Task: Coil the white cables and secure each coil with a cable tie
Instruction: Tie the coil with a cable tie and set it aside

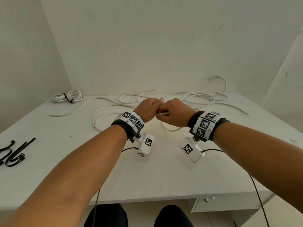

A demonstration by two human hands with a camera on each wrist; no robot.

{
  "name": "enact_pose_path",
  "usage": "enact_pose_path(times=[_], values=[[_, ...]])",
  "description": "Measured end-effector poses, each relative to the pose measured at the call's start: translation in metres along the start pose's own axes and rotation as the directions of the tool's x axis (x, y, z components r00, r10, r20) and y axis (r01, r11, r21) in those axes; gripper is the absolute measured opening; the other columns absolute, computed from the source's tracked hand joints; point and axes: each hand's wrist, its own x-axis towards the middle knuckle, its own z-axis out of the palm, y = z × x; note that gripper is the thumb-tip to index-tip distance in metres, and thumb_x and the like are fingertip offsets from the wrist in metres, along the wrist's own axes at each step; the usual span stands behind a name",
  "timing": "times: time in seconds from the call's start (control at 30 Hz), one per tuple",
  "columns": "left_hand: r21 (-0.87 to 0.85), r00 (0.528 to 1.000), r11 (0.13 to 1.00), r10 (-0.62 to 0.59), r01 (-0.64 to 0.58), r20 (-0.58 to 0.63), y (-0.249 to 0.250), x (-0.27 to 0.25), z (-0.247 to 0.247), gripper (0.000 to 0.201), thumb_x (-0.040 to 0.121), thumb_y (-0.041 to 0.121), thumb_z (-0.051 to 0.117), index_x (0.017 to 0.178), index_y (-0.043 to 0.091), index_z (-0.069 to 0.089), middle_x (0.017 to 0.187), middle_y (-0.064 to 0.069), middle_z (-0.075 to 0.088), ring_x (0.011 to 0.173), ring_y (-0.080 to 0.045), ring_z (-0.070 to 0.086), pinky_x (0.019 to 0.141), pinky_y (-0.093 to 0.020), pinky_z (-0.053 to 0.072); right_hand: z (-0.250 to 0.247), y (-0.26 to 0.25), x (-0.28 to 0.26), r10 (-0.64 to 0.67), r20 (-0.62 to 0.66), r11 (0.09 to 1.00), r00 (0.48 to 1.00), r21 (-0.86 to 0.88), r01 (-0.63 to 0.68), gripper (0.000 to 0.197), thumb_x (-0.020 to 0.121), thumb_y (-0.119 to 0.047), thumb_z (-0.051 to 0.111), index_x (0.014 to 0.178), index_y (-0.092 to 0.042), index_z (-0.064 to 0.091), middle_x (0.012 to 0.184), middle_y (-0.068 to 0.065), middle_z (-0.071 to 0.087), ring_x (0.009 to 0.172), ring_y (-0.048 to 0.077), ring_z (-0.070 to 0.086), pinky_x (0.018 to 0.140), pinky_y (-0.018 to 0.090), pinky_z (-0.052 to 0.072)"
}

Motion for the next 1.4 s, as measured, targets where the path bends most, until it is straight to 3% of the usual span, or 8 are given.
enact_pose_path(times=[0.13, 0.3, 0.6, 0.73, 1.0, 1.17, 1.27, 1.4], values=[[0.052, 0.991, 0.998, -0.052, 0.046, 0.126, -0.009, -0.012, -0.002, 0.048, 0.105, 0.032, 0.036, 0.059, 0.016, 0.040, 0.052, 0.004, 0.044, 0.046, -0.009, 0.036, 0.053, -0.023, 0.031, -0.015, -0.002, 0.003, 0.031, -0.048, 0.998, 0.998, 0.054, -0.029, 0.012, 0.082, -0.029, 0.076, 0.079, -0.018, 0.073, 0.069, -0.009, 0.066, 0.063, 0.005, 0.058, 0.057, 0.015, 0.044], [-0.215, 0.979, 0.964, -0.123, 0.157, 0.165, -0.028, -0.037, -0.002, 0.056, 0.108, 0.040, 0.018, 0.058, 0.016, 0.030, 0.046, 0.004, 0.028, 0.043, -0.013, 0.024, 0.047, -0.023, 0.027, -0.030, -0.002, 0.007, 0.052, -0.060, 0.992, 0.997, 0.121, -0.044, 0.013, 0.079, -0.035, 0.080, 0.079, -0.023, 0.074, 0.069, -0.012, 0.067, 0.061, -0.004, 0.056, 0.055, 0.006, 0.040], [-0.435, 0.959, 0.860, -0.195, 0.268, 0.206, -0.043, -0.075, -0.024, 0.048, 0.108, 0.037, 0.023, 0.064, 0.017, 0.030, 0.050, 0.007, 0.025, 0.043, -0.010, 0.018, 0.043, -0.020, 0.018, -0.031, -0.012, 0.028, 0.075, -0.068, 0.989, 0.995, 0.133, -0.065, 0.017, 0.076, -0.035, 0.083, 0.077, -0.019, 0.077, 0.068, -0.006, 0.068, 0.060, 0.000, 0.054, 0.060, 0.014, 0.041], [-0.578, 0.958, 0.765, -0.200, 0.283, 0.204, -0.032, -0.083, -0.034, 0.049, 0.108, 0.039, 0.025, 0.065, 0.018, 0.030, 0.050, 0.008, 0.023, 0.045, -0.010, 0.016, 0.044, -0.021, 0.013, -0.032, -0.015, 0.039, 0.087, -0.083, 0.978, 0.993, 0.197, -0.069, 0.019, 0.078, -0.037, 0.081, 0.078, -0.019, 0.077, 0.061, -0.003, 0.059, 0.052, 0.004, 0.044, 0.057, 0.018, 0.037], [-0.834, 0.988, 0.529, -0.075, 0.157, 0.138, 0.000, -0.081, -0.050, 0.052, 0.106, 0.043, 0.024, 0.058, 0.022, 0.034, 0.047, 0.009, 0.021, 0.043, -0.009, 0.008, 0.044, -0.026, 0.007, -0.013, -0.022, 0.047, 0.105, -0.056, 0.866, 0.993, 0.496, -0.064, 0.024, 0.090, -0.040, 0.069, 0.084, -0.019, 0.077, 0.055, -0.004, 0.040, 0.045, 0.009, 0.028, 0.045, 0.021, 0.026], [-0.869, 0.997, 0.492, 0.025, 0.052, 0.074, 0.014, -0.074, -0.060, 0.042, 0.093, 0.050, 0.035, 0.062, 0.022, 0.033, 0.047, 0.010, 0.023, 0.041, -0.007, 0.011, 0.040, -0.020, 0.015, 0.009, -0.037, 0.036, 0.063, -0.041, 0.778, 0.997, 0.628, -0.023, 0.042, 0.101, -0.035, 0.054, 0.061, -0.037, 0.068, 0.055, -0.002, 0.045, 0.045, 0.014, 0.033, 0.044, 0.025, 0.031], [-0.853, 0.998, 0.520, 0.024, 0.034, 0.054, 0.011, -0.070, -0.065, 0.043, 0.096, 0.049, 0.032, 0.064, 0.021, 0.033, 0.048, 0.010, 0.024, 0.038, -0.005, 0.017, 0.042, -0.021, 0.015, 0.020, -0.041, 0.031, 0.078, -0.035, 0.785, 0.996, 0.618, -0.040, 0.039, 0.103, -0.034, 0.050, 0.070, -0.028, 0.069, 0.055, -0.006, 0.049, 0.044, 0.011, 0.036, 0.043, 0.024, 0.035], [-0.883, 0.999, 0.468, -0.026, 0.045, 0.037, 0.016, -0.066, -0.066, 0.049, 0.105, 0.043, 0.025, 0.062, 0.020, 0.033, 0.046, 0.010, 0.024, 0.041, -0.009, 0.010, 0.040, -0.020, 0.015, 0.031, -0.044, 0.027, 0.105, -0.021, 0.727, 0.994, 0.684, -0.063, 0.037, 0.105, -0.027, 0.047, 0.080, -0.006, 0.065, 0.049, -0.014, 0.047, 0.043, 0.010, 0.034, 0.044, 0.024, 0.032]])
